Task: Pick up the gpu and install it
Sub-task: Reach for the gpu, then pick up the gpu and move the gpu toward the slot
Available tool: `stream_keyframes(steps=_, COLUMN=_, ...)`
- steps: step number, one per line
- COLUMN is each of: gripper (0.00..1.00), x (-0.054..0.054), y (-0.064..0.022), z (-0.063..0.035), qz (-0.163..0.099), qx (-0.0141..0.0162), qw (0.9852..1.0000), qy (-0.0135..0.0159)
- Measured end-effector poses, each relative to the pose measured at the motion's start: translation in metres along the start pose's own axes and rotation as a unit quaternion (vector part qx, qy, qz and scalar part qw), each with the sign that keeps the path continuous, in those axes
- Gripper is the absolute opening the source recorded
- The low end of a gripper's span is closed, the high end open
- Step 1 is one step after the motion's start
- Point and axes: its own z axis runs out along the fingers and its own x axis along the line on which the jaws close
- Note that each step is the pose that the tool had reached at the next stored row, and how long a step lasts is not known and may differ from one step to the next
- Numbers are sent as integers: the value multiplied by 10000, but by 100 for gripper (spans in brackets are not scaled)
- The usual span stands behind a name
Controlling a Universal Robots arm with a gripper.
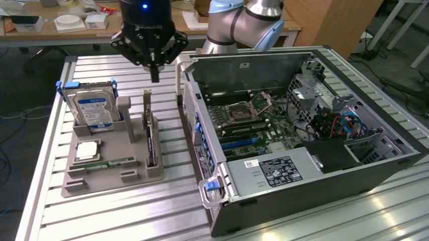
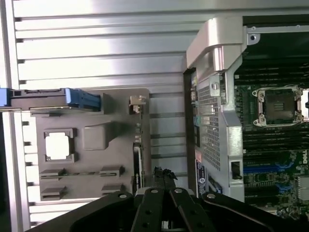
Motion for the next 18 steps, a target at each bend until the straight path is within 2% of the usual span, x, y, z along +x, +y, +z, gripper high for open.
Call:
stream_keyframes(steps=7, gripper=10, x=296, y=-23, z=11, qz=0, qx=0, qw=10000, qy=9)
stream_keyframes(steps=18, gripper=10, x=301, y=-25, z=11, qz=0, qx=0, qw=10000, qy=10)
